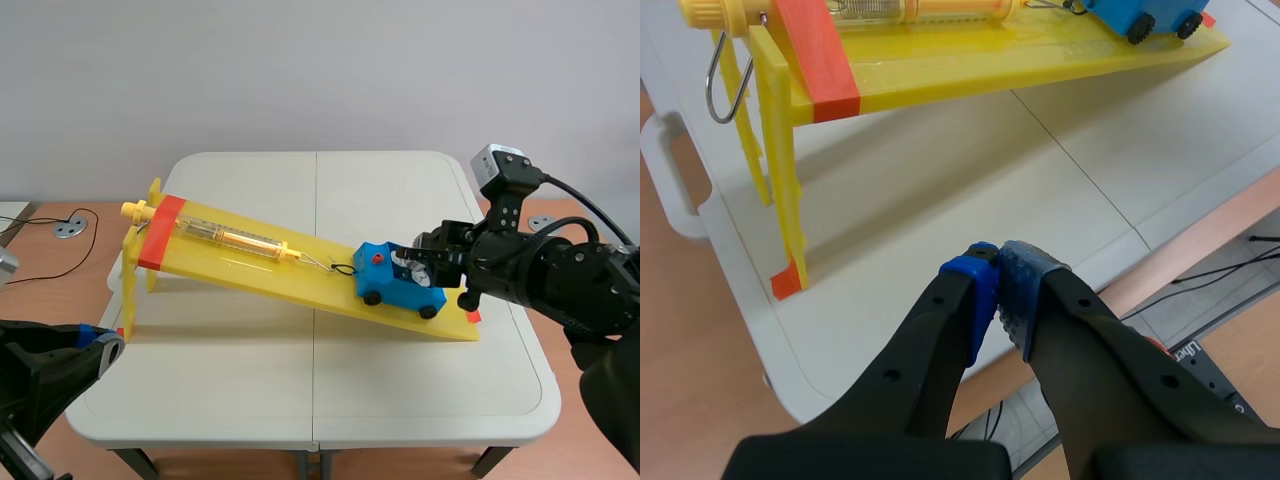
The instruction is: Place the four metal weights on the blue cart on the ramp.
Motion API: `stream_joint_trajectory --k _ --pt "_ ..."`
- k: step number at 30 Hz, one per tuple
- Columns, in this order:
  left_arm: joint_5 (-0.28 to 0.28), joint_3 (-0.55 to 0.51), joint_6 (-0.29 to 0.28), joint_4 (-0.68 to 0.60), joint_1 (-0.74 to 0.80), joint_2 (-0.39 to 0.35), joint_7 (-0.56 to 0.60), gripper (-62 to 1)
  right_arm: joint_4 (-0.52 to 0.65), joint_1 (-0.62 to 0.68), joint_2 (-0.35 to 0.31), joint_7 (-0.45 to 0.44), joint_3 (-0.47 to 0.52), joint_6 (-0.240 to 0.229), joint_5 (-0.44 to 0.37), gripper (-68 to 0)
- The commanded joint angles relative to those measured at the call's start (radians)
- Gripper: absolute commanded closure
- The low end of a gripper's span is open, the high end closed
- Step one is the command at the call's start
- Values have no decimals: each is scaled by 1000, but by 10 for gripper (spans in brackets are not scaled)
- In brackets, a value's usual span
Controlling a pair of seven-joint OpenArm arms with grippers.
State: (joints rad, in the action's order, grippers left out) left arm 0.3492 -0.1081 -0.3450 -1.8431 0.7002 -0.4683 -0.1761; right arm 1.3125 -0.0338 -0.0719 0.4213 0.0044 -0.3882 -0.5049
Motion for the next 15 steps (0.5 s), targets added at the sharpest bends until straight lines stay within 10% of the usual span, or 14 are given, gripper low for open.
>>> stream_joint_trajectory --k 1,8,15 --pt "74 -16 -25 -72 -22 8 97 -27 69 -135 0 -138 -12 -32 -71 -6" --pt "74 -16 -25 -72 -22 8 97 -27 34 -158 0 -146 -12 -32 -64 -6" --pt "74 -16 -25 -72 -22 8 97 -27 46 -138 0 -135 -12 -219 -94 -7"
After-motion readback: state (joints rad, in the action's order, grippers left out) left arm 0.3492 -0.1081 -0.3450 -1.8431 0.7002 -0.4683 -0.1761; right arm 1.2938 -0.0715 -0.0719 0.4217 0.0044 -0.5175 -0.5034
